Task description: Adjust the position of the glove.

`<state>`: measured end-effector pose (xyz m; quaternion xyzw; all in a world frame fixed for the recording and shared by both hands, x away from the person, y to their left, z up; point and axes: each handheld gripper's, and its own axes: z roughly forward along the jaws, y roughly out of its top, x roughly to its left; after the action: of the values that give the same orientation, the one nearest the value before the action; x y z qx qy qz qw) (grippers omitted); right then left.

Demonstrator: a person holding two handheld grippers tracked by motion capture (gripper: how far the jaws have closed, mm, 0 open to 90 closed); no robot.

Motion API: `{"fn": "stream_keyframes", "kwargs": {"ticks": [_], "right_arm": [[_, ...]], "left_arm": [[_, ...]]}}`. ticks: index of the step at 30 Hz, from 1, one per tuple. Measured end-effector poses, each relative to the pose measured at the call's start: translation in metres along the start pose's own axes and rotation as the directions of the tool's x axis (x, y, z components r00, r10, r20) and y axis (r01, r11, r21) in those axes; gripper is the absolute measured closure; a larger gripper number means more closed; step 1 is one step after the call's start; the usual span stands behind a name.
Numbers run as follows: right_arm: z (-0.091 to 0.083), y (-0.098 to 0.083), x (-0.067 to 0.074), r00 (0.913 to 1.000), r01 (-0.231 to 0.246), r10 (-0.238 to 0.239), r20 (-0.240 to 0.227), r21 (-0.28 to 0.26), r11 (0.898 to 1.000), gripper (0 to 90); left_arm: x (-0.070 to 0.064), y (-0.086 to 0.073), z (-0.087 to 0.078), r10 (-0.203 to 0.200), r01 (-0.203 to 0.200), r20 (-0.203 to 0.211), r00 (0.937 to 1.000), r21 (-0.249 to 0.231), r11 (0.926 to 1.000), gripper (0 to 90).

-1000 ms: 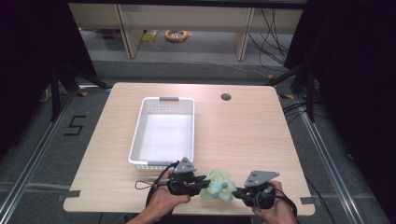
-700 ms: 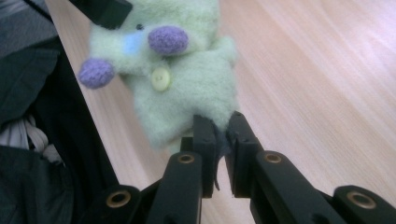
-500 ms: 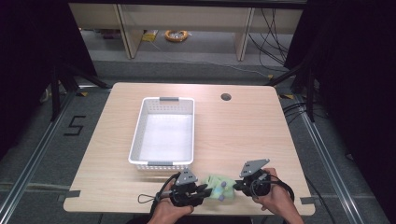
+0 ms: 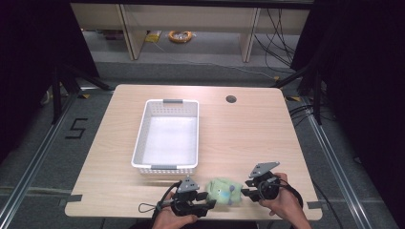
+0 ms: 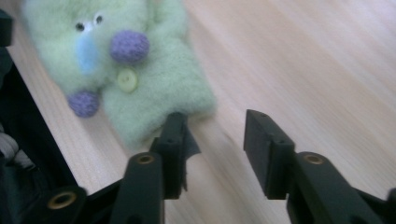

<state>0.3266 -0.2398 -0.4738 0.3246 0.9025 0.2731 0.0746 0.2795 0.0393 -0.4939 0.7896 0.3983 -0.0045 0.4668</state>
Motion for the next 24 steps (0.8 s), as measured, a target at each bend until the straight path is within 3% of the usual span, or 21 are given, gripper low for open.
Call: {"fn": "stream_keyframes", "kwargs": {"ticks": [1,5,7,9,10,12,14,15,16,17,18,19,20,24], "right_arm": [[-0.003,-0.001,0.001,0.9988,-0.044,0.044,0.020,-0.005,0.999,56.7],[-0.015,-0.005,-0.005,0.9950,-0.094,0.097,0.024,-0.093,0.991,49.8],[-0.021,-0.005,-0.003,0.9891,-0.148,0.147,-0.015,-0.101,0.984,47.9],[-0.019,-0.005,-0.002,0.9894,-0.144,0.139,-0.043,-0.151,0.978,46.7],[-0.020,-0.004,0.000,0.9846,-0.171,0.164,-0.061,-0.133,0.976,45.7],[-0.015,-0.004,0.001,0.9778,-0.201,0.189,-0.091,-0.157,0.967,44.4],[-0.013,-0.005,0.001,0.9618,-0.254,0.236,-0.138,-0.133,0.958,42.7],[-0.011,-0.006,-0.001,0.9603,-0.260,0.240,-0.142,-0.142,0.955,41.9],[-0.008,-0.007,-0.001,0.9524,-0.282,0.259,-0.160,-0.139,0.949,40.1],[-0.006,-0.007,-0.001,0.9523,-0.289,0.272,-0.139,-0.129,0.949,39.1],[-0.005,-0.007,0.002,0.9428,-0.320,0.304,-0.136,-0.111,0.941,38.8],[-0.002,-0.007,0.001,0.9442,-0.310,0.294,-0.149,-0.101,0.945,38.7],[0.001,-0.008,0.000,0.9482,-0.303,0.288,-0.133,-0.110,0.947,38.7],[0.006,-0.007,0.005,0.9465,-0.304,0.288,-0.144,-0.096,0.948,36.3]], "left_arm": [[0.002,0.000,-0.004,-0.001,0.001,-0.004,1.0000,-0.006,1.0000,51.3],[0.011,0.005,-0.015,-0.043,0.042,-0.022,0.9988,-0.050,0.9979,48.2],[0.016,0.008,-0.016,-0.067,0.065,-0.030,0.9973,-0.064,0.9958,47.6],[0.020,0.011,-0.016,-0.086,0.084,-0.031,0.9958,-0.058,0.9948,46.2],[0.021,0.012,-0.013,-0.095,0.094,-0.027,0.9951,-0.057,0.9940,45.4],[0.023,0.013,-0.010,-0.127,0.126,-0.017,0.9918,-0.049,0.9909,43.8],[0.024,0.013,-0.006,-0.147,0.146,-0.008,0.9891,-0.034,0.9887,42.6],[0.024,0.013,-0.005,-0.155,0.155,-0.004,0.9880,-0.025,0.9877,42.3],[0.024,0.013,-0.003,-0.155,0.155,-0.004,0.9879,-0.024,0.9876,41.8],[0.024,0.014,-0.002,-0.158,0.158,-0.007,0.9875,-0.019,0.9873,40.8],[0.024,0.015,0.000,-0.162,0.162,-0.003,0.9867,-0.017,0.9866,40.3],[0.023,0.016,0.002,-0.172,0.172,-0.006,0.9850,-0.013,0.9850,39.5],[0.023,0.017,0.003,-0.180,0.180,-0.001,0.9837,-0.013,0.9836,38.8],[0.022,0.021,0.009,-0.182,0.182,-0.001,0.9833,-0.004,0.9833,37.2]]}}
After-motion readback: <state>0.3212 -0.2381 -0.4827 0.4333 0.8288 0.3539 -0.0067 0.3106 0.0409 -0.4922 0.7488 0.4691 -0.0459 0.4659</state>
